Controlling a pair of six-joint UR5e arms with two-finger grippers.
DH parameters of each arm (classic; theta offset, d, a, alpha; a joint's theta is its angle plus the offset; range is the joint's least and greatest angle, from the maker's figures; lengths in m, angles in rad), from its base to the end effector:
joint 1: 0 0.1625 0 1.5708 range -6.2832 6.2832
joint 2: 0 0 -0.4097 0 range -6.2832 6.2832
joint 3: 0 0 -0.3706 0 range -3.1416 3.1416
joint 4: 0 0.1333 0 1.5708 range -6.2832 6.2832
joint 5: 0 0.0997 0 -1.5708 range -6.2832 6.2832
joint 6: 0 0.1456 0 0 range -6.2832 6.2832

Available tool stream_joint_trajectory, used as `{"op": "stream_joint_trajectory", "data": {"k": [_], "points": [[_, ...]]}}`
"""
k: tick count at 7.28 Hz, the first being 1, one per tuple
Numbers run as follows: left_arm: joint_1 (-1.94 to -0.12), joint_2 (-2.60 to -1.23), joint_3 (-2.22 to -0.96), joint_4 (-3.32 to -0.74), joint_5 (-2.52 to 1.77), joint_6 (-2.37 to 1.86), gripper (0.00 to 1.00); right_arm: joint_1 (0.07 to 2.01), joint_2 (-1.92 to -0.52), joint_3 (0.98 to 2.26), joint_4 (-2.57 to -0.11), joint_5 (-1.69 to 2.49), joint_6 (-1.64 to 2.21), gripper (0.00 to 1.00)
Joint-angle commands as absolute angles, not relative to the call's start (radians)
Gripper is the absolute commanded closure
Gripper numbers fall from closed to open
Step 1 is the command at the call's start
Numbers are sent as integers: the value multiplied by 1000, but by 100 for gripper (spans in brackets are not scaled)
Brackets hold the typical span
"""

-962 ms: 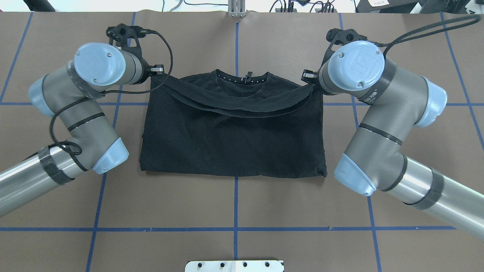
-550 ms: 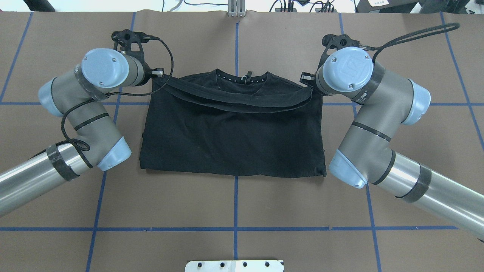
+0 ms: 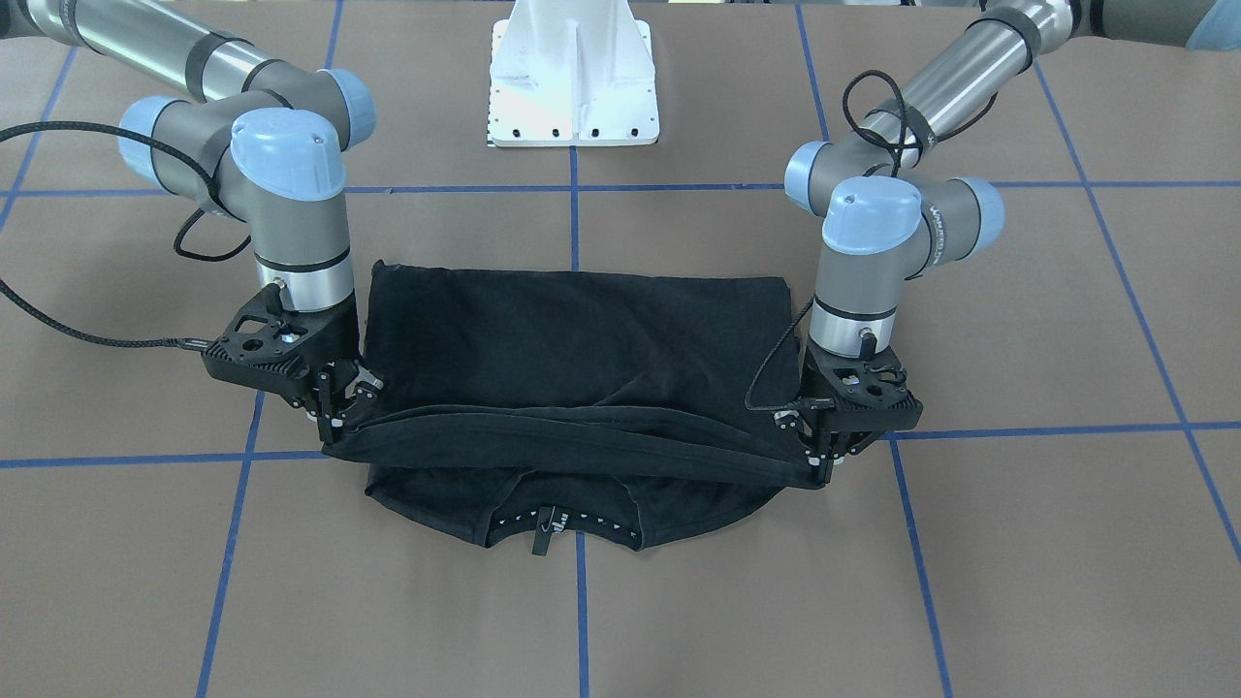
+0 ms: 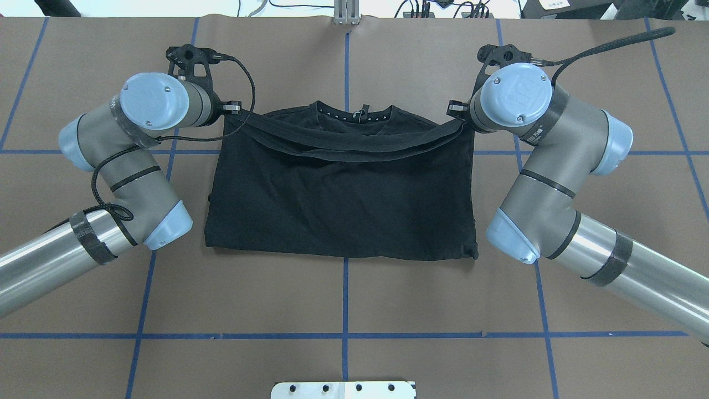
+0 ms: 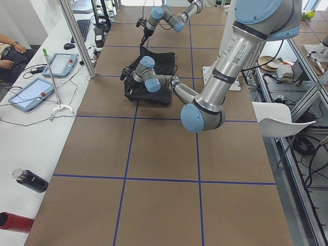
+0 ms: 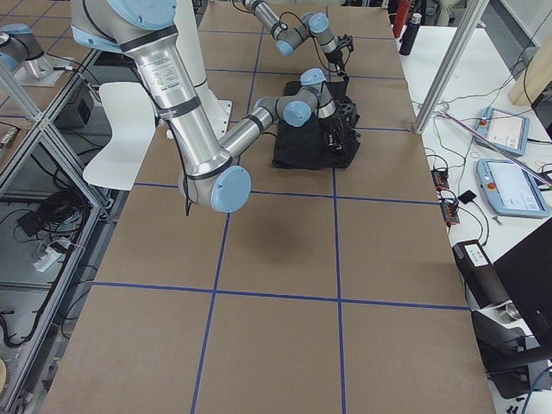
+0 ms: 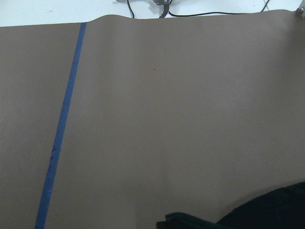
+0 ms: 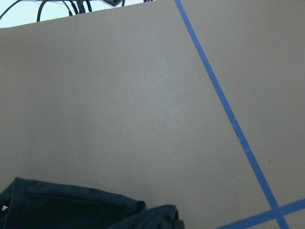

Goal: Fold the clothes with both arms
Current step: 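Lower the hem near the collar and open both grippers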

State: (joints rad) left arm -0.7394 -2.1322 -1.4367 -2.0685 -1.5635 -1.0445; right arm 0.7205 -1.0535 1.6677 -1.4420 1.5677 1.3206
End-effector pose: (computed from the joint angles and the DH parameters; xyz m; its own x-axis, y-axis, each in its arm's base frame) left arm 0.4501 -0.5923 0.3637 0.7252 0.0185 -0.6883 0.3630 0.8392 0.4050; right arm -0.4208 -0.5474 0.3448 0.6999 0.2850 0.6549 -0.5037 0.8470 0.1697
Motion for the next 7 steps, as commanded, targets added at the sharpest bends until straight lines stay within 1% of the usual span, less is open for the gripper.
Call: {"op": "stream_joint_trajectory", "data": {"k": [1,5,6,7], "points": [[-739,-2131,-1437,-2072,-1565,-1045,100,729,-1058,1663,-1442,1568,1312,100],[-744,-2132,-1443,-2075,-1571,-976,100,729,-1058,1634,-1440,1568,1293,100],[-744,-2132,-1445,-2077,-1571,-974,71,729,-1058,1634,-1440,1566,1293,81],[-745,-2126,-1445,-2095,-1571,-962,1,727,-1058,1634,-1439,1566,1295,1]]}}
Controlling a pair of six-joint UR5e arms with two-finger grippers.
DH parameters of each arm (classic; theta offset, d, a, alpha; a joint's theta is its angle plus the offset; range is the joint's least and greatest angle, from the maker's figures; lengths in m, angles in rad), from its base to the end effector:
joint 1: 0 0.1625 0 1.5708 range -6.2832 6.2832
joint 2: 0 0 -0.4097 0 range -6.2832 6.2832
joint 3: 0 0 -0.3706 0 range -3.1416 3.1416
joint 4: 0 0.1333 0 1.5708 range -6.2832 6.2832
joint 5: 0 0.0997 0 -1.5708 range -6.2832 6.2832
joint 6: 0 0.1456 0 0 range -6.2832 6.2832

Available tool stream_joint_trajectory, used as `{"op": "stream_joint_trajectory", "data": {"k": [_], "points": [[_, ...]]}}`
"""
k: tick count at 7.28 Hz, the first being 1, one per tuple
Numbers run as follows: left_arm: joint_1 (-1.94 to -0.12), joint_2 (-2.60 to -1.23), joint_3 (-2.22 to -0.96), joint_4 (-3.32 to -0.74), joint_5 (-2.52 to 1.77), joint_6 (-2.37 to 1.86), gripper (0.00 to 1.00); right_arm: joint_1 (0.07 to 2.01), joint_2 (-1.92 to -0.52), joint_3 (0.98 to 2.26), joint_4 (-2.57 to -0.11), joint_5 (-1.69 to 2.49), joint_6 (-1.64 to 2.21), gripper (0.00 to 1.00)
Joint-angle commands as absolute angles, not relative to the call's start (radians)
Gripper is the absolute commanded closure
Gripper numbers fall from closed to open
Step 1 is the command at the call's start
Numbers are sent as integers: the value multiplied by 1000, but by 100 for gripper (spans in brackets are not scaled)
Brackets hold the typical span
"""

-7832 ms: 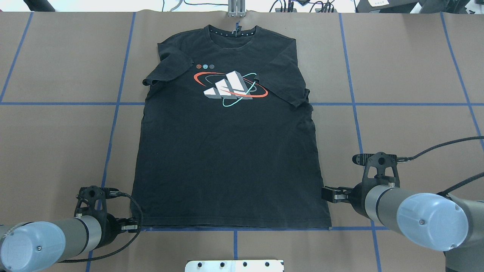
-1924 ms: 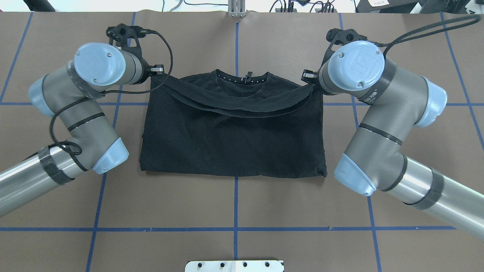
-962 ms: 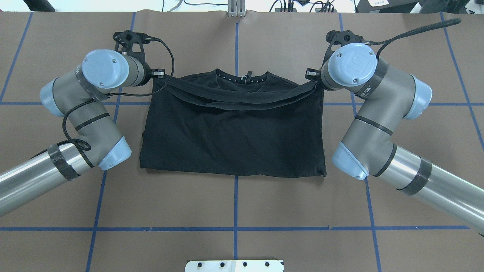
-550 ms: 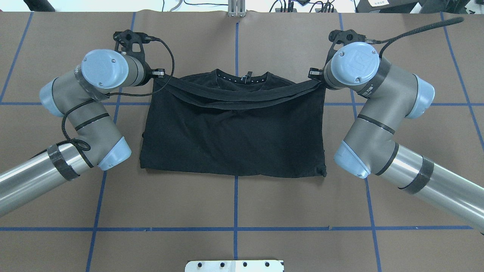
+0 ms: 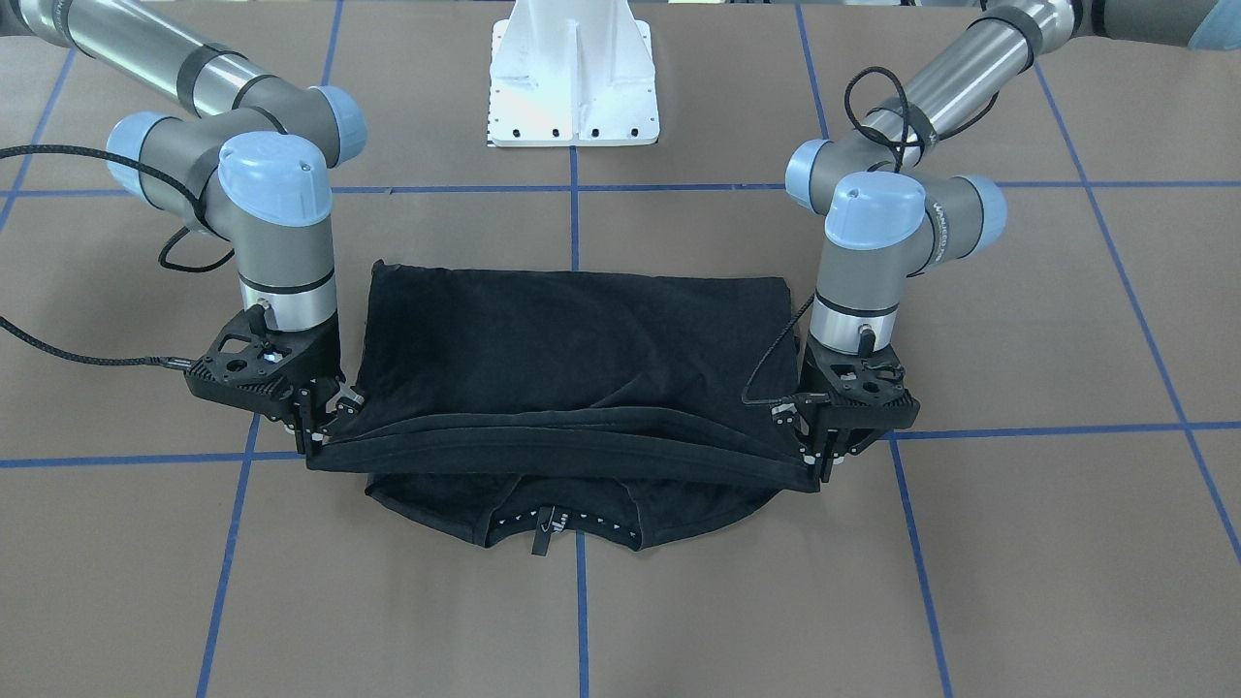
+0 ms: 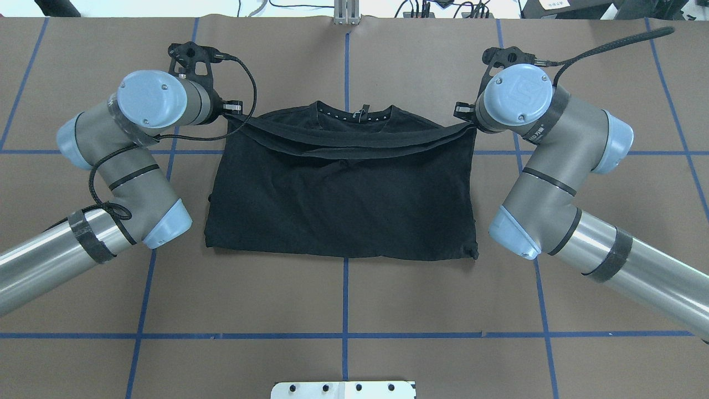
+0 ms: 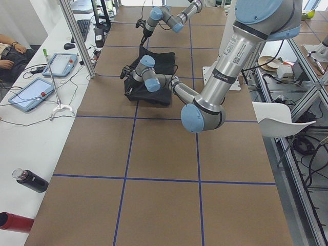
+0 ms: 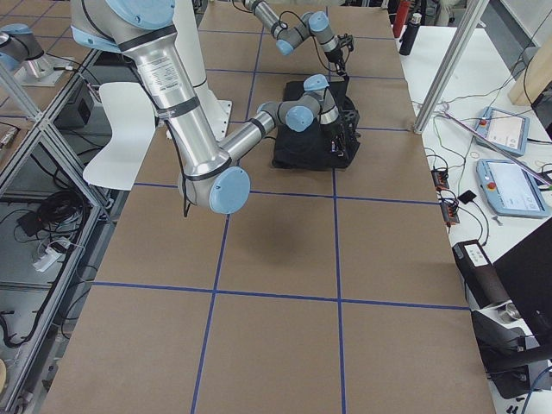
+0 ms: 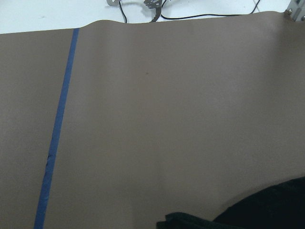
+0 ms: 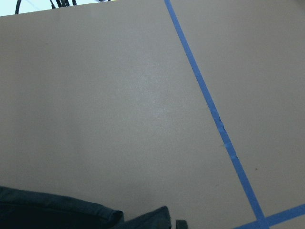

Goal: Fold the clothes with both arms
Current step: 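Lower the hem near the collar and open both grippers, then grasp the folded shirt's side edge with the left gripper and drag it inward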

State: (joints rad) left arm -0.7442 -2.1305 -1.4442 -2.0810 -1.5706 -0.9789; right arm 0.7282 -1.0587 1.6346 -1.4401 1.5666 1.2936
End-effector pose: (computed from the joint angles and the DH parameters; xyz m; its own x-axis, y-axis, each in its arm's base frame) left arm 0.4469 -0.5928 0.3589 0.7364 0.0803 -0.6717 0.3213 0.8323 0.4518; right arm -0.4199 -0.5538 0.3638 0.7287 0.2831 0.6236 -0.4867 0.8547 0.1807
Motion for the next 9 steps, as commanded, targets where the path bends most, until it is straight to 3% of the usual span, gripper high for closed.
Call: {"op": "stream_joint_trajectory", "data": {"k": [1,3,7,9], "points": [[-749,-2122,-1445,-2126,-1574,-936,0,733,-1055,1635,-1439,1574,1290,0],[-764,-2097,-1491,-2126,-1653,-862,0,756,-1057,1652,-1440,1613,1212,0],[-737,-1840,-1765,-2155,-1796,-862,0,756,-1095,1744,-1440,1647,1206,0],[-605,-1722,-1793,-2312,-1784,-987,0,753,-1095,1746,-1440,1644,1207,0]]}}
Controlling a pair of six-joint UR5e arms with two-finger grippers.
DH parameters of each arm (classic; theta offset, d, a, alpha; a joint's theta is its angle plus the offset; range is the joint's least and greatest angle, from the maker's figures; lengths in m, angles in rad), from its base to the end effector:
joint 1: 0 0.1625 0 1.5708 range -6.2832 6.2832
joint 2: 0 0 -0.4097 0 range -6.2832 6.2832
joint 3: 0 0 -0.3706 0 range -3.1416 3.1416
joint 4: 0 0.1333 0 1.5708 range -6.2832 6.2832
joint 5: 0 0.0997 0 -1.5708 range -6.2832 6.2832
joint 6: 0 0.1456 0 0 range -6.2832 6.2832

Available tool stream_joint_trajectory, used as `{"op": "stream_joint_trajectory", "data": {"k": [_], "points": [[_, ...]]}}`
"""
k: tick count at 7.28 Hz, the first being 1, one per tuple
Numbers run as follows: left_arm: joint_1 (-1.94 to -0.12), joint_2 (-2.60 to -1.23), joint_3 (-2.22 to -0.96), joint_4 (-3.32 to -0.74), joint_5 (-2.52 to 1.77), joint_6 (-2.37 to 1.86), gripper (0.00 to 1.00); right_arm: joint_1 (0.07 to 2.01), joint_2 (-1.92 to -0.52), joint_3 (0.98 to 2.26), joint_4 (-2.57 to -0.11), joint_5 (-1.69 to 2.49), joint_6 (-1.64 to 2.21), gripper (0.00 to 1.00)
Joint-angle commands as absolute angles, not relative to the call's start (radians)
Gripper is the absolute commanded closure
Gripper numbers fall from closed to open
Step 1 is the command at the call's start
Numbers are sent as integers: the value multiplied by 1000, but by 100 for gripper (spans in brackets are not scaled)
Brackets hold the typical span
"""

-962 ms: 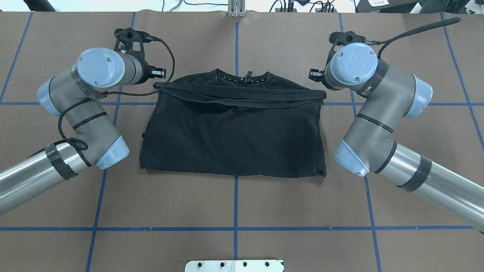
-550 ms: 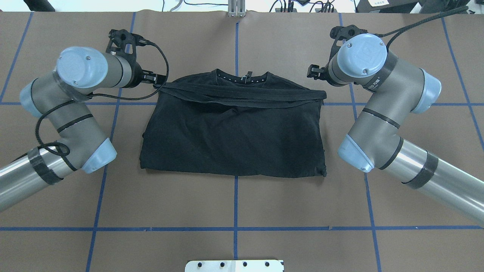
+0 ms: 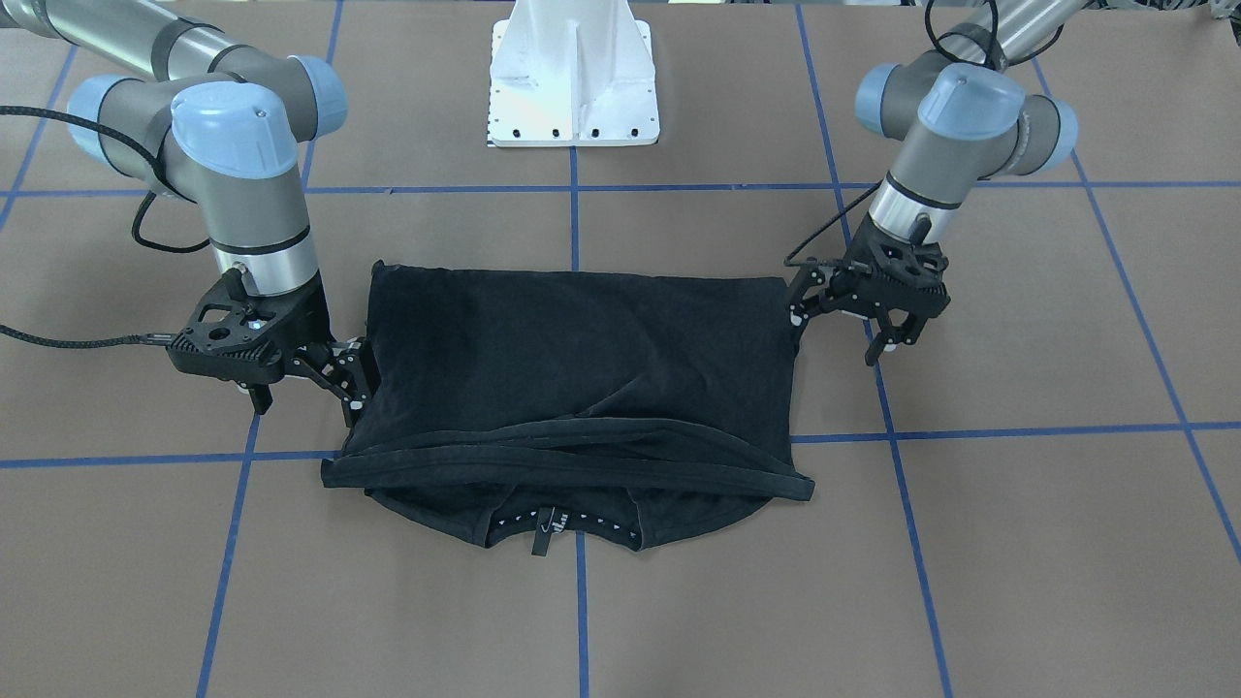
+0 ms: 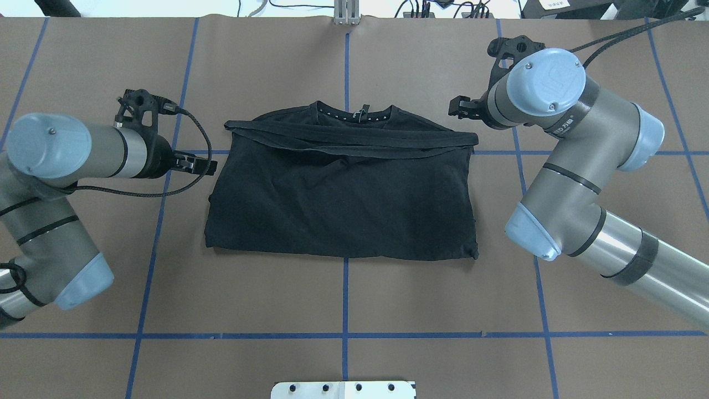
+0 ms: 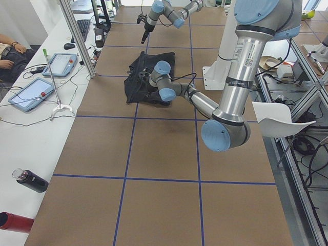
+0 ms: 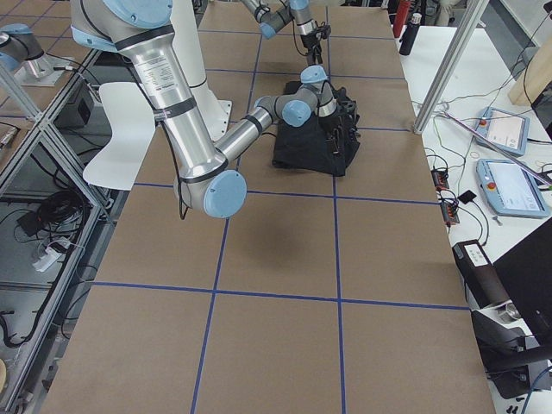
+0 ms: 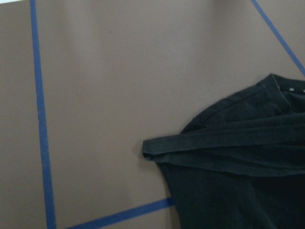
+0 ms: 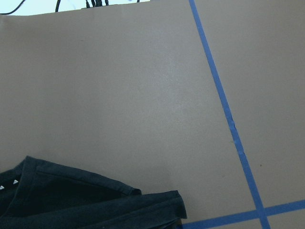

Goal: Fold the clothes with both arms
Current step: 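Grasp the folded shirt's side edge with the left gripper and drag it inward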

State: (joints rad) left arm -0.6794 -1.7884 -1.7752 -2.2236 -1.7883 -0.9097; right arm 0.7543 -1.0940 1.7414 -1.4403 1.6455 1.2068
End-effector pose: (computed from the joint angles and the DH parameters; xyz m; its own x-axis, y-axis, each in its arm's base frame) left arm 0.4020 -0.4556 0.3907 0.5783 0.3036 -0.7573 0.1404 0.8773 0.4589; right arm -0.3946 -0.5388 0.3365 0.7147 0.1844 0.6747 -0.4176 0.8863 0.2002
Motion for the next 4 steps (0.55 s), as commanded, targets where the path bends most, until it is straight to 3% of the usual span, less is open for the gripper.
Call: {"op": "stream_joint_trajectory", "data": {"k": [1,2,4], "points": [[-554,-1714,-1792,-2325,-1761,-1029,0,753,-1097,1746,-1439,1644,1207,0],[-495,-1713,-1783,-2329,-1705,-1092,5,753,-1095,1746,-1440,1644,1207,0],[-471,-1713,-1778,-2330,-1697,-1117,26,752,-1095,1746,-1439,1643,1207,0]]}}
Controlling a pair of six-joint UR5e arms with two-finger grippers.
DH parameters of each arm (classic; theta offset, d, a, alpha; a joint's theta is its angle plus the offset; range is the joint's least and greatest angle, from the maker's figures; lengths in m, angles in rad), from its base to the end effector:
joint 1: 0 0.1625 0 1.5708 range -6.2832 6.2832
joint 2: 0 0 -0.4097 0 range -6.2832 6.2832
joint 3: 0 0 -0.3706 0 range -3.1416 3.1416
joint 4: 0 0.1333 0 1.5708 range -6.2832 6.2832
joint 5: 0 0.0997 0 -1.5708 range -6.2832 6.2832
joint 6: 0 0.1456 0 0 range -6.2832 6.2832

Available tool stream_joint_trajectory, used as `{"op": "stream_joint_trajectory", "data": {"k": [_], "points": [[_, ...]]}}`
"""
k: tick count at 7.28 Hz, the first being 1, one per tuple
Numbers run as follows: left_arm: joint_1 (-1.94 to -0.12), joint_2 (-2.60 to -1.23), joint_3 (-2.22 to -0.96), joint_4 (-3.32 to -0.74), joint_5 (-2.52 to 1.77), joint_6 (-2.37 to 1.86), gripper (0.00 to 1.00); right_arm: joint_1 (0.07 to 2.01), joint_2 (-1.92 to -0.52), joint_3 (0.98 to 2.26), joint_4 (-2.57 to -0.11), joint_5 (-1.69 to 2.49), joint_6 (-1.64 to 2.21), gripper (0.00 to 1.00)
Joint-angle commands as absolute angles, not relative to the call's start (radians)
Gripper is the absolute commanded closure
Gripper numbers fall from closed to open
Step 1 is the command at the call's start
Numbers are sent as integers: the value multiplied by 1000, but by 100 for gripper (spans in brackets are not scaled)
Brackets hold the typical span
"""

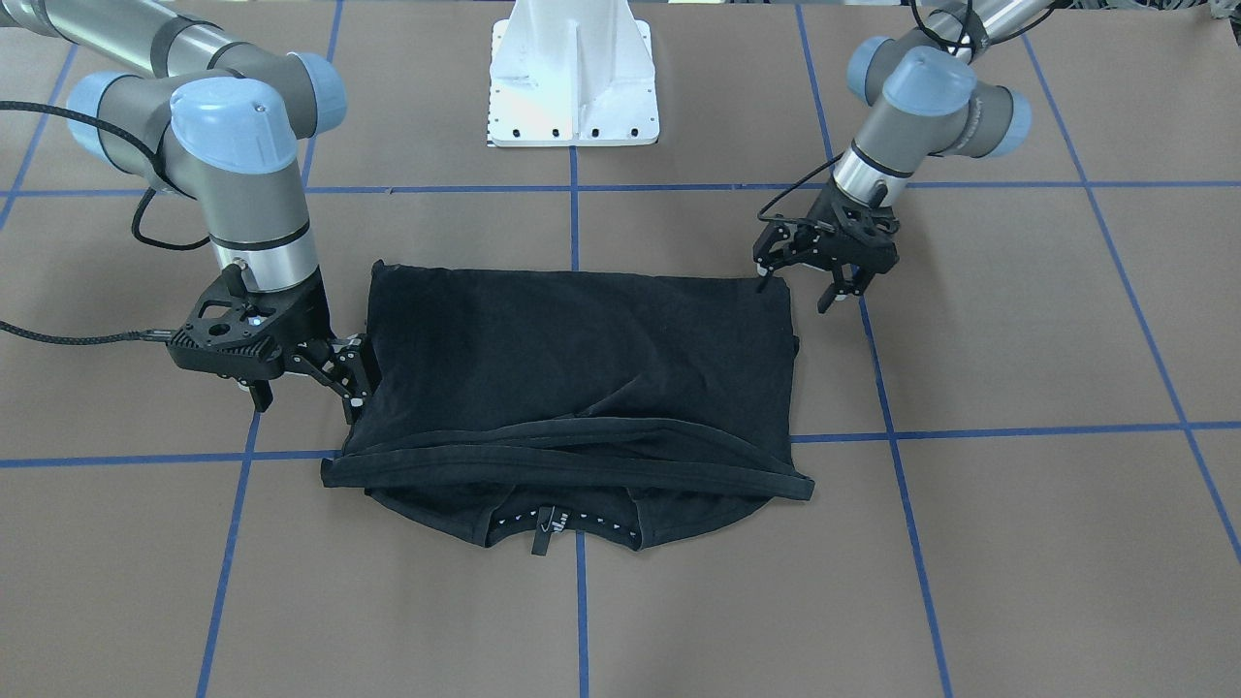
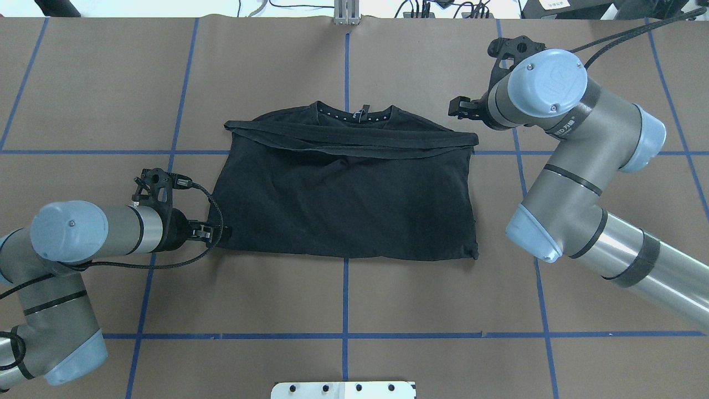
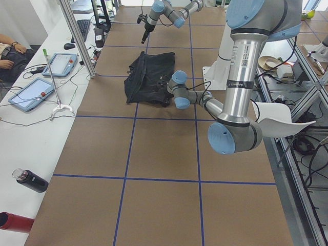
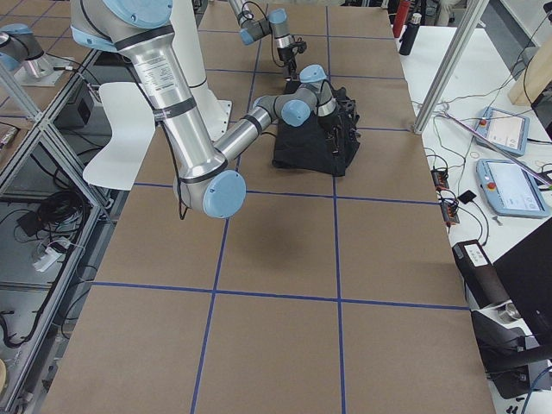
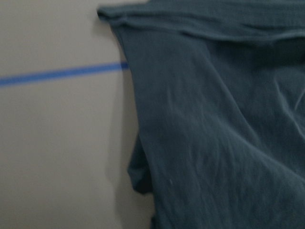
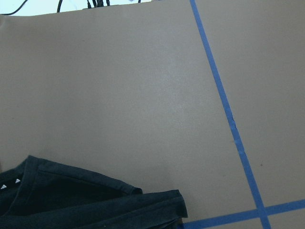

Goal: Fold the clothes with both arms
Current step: 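Grasp the folded shirt's side edge with the left gripper and drag it inward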

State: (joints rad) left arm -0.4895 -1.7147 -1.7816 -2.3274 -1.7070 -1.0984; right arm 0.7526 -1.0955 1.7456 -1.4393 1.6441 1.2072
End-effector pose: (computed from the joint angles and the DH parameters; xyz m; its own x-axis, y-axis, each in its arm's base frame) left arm 0.4583 -0.3728 0.4139 0.5116 0.2382 -0.8255 0.1411 0.9245 0.3542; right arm -0.3947 -0.5376 0.3353 0.7133 0.1820 0.6768 -0.4177 0.8859 0.2019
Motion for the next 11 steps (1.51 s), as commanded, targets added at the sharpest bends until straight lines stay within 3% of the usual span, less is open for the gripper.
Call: {"op": "stream_joint_trajectory", "data": {"k": [1,3,4,5,8,9,11], "points": [[-471,-1712,-1773,-2332,-1698,-1117,43,749,-1095,1746,-1439,1643,1207,0],[-469,-1712,-1773,-2332,-1698,-1118,66,746,-1095,1746,-1439,1638,1209,0],[-466,-1712,-1776,-2332,-1698,-1120,92,746,-1095,1746,-1439,1638,1209,0],[-466,-1710,-1778,-2330,-1697,-1117,100,744,-1095,1746,-1439,1638,1209,0],[-495,-1634,-1812,-2329,-1701,-971,100,735,-1094,1746,-1439,1637,1212,0],[-581,-1637,-1790,-2329,-1701,-878,100,730,-1092,1744,-1439,1637,1213,0],[-772,-1737,-1647,-2326,-1709,-720,100,721,-1092,1744,-1439,1637,1223,0]]}}
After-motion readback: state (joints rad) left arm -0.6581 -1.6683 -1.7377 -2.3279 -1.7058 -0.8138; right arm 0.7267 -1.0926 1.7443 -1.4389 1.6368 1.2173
